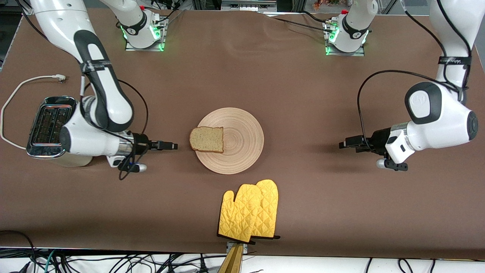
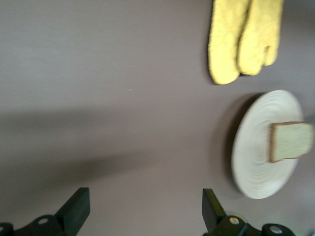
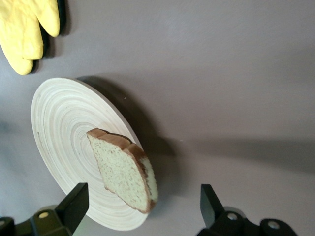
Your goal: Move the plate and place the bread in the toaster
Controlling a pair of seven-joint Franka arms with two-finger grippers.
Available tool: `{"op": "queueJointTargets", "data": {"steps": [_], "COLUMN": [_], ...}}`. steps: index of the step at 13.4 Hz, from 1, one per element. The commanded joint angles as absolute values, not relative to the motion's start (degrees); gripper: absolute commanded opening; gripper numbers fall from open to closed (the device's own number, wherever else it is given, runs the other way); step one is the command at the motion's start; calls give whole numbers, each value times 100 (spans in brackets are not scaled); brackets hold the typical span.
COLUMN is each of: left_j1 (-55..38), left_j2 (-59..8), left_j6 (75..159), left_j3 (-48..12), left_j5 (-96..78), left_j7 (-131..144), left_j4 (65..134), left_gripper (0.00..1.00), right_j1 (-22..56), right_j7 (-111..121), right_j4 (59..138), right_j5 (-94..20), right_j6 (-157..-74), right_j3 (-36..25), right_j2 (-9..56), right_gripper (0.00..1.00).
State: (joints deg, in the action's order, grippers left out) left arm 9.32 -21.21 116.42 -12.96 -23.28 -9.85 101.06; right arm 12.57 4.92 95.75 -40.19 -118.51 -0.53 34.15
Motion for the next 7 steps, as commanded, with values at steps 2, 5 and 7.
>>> {"op": "queueJointTargets", "data": {"steps": [2, 5, 7], "left_j1": [704, 686, 677], "left_j2": [-1119, -319, -45], "left_j6": [11050, 10276, 10134], "left_j3": [-1266, -1118, -767], "left_j5": [-805, 33, 132], "left_j7": [-230, -246, -264], "left_j4": [10371, 10336, 10301], "left_gripper": [100, 100, 100], "right_j1": [1546, 1582, 1582], "right_j7": [545, 554, 554], "right_j4": [9879, 9940, 10010], "right_j5": [-4455, -4456, -4456], "right_j6": [-12243, -12234, -12191], "right_j3": [-70, -53, 0], "right_j2": [3454, 3524, 3524], "right_gripper": [100, 100, 100]}}
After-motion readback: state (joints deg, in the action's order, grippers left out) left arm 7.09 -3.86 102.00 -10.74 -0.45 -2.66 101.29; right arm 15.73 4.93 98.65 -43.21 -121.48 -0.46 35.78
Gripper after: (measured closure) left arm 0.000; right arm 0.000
